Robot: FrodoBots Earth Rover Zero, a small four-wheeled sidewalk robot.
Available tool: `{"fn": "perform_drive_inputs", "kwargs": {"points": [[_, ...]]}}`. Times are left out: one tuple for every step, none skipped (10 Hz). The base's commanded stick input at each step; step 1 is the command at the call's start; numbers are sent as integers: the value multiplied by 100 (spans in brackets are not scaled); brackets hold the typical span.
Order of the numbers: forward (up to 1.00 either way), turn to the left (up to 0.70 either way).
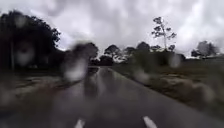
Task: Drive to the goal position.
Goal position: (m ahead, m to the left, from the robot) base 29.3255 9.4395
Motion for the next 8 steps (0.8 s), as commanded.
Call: {"fn": "perform_drive_inputs", "kwargs": {"points": [[70, 0], [70, 0], [70, 0], [70, 0], [70, 0], [70, 0], [70, 0], [70, 0]]}}
